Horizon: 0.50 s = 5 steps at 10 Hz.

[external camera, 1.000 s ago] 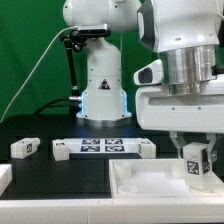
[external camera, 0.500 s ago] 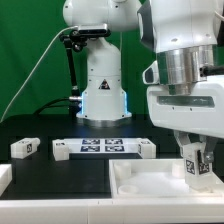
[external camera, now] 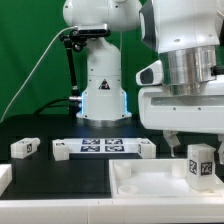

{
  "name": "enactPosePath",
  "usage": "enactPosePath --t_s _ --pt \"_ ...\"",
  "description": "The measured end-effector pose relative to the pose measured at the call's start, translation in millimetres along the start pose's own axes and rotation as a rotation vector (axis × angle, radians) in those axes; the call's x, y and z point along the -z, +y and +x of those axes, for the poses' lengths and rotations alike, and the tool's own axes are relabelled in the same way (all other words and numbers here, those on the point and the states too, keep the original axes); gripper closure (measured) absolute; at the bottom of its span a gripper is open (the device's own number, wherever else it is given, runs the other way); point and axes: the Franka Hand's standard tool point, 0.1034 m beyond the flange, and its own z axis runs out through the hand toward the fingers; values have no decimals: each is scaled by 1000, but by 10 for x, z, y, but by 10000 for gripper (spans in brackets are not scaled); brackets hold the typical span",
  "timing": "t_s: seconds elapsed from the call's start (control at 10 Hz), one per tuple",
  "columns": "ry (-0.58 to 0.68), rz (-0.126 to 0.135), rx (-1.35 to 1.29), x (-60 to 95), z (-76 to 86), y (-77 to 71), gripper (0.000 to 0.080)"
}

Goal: Assemble one leg

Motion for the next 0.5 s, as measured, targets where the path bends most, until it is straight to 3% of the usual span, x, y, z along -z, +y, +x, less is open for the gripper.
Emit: enactPosePath --t_s 0.4,0.5 --pt "33 -45 474 -18 -16 -42 150" --pt "36 -45 540 -25 -21 -42 150"
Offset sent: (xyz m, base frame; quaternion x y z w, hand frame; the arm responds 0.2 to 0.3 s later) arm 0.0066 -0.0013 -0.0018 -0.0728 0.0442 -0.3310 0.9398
